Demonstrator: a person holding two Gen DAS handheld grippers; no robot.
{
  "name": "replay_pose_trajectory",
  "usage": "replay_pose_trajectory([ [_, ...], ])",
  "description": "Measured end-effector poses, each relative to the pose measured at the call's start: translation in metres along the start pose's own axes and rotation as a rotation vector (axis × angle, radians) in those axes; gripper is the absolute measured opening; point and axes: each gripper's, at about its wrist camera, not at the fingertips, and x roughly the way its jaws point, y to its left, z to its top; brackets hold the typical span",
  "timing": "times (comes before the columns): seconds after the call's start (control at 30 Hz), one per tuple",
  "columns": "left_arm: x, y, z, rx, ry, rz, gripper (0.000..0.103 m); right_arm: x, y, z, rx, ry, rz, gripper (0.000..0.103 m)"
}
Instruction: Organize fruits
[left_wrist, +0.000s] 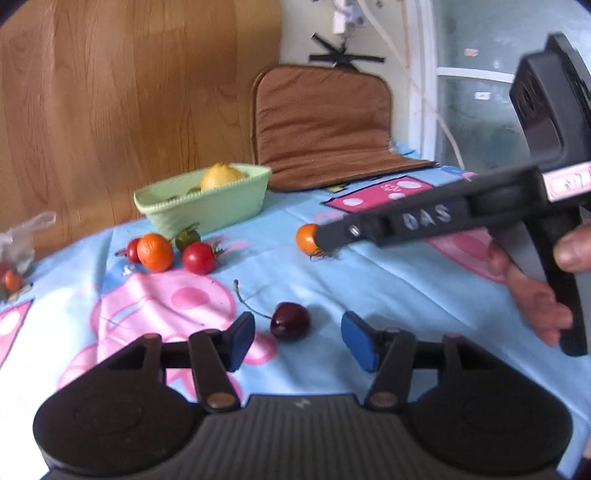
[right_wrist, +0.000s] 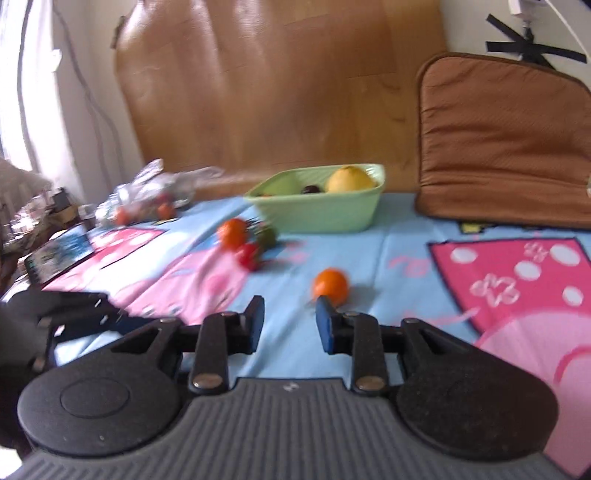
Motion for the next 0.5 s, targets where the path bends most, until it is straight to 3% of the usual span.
replay_pose_trajectory([
  [0.13, 0.009, 0.007, 0.003, -0.072, 0.023, 0.011, 0.045, 0.03, -0.004, 0.005, -0.019, 0.027, -0.046, 0.045],
  [0.2, 0.009, 0.01, 0.002, -0.086, 0.015, 0.004, 0.029, 0.041, -0.008, 0.002, 0.0, 0.055, -0.043, 0.043],
  [0.23, 0.009, 0.011, 0.002, -0.088, 0.011, 0.001, 0.027, 0.044, -0.01, 0.001, 0.014, 0.082, -0.042, 0.03],
  [0.5, -0.014, 0.012, -0.011, -0.092, -0.006, -0.026, 0.027, 0.0, 0.015, -0.026, -0.03, 0.081, 0.028, 0.031],
])
